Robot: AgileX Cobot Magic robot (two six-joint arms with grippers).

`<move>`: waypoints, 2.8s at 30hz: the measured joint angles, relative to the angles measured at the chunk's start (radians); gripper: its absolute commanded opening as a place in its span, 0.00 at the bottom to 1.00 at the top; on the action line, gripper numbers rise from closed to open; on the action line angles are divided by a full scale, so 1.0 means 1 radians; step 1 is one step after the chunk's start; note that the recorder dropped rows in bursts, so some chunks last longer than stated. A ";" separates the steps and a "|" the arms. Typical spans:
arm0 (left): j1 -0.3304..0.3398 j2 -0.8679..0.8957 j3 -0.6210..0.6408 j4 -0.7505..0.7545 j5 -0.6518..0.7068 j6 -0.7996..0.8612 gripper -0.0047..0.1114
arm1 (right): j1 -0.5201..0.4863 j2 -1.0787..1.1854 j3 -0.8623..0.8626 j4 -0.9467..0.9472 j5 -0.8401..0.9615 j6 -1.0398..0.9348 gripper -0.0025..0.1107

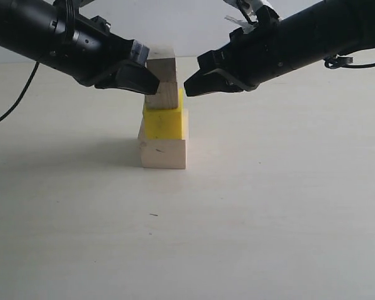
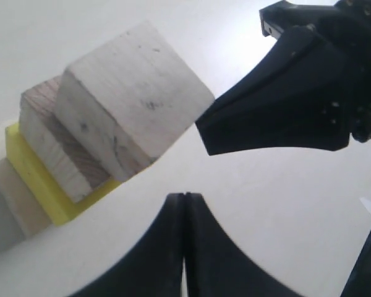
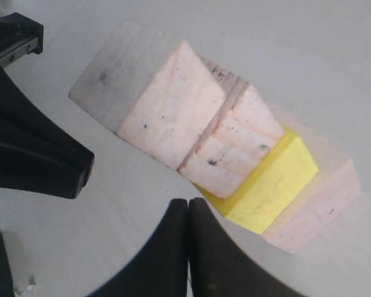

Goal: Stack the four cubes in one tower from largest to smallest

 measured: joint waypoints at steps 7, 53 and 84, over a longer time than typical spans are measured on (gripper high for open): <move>0.000 0.002 0.000 0.000 -0.021 0.004 0.04 | 0.000 0.000 0.000 0.000 0.000 0.000 0.02; -0.001 0.006 0.000 -0.002 -0.080 0.019 0.04 | 0.000 -0.002 0.000 0.000 0.000 0.000 0.02; -0.002 -0.399 0.279 0.117 -0.414 -0.002 0.04 | 0.000 -0.422 0.194 -0.267 -0.412 0.141 0.02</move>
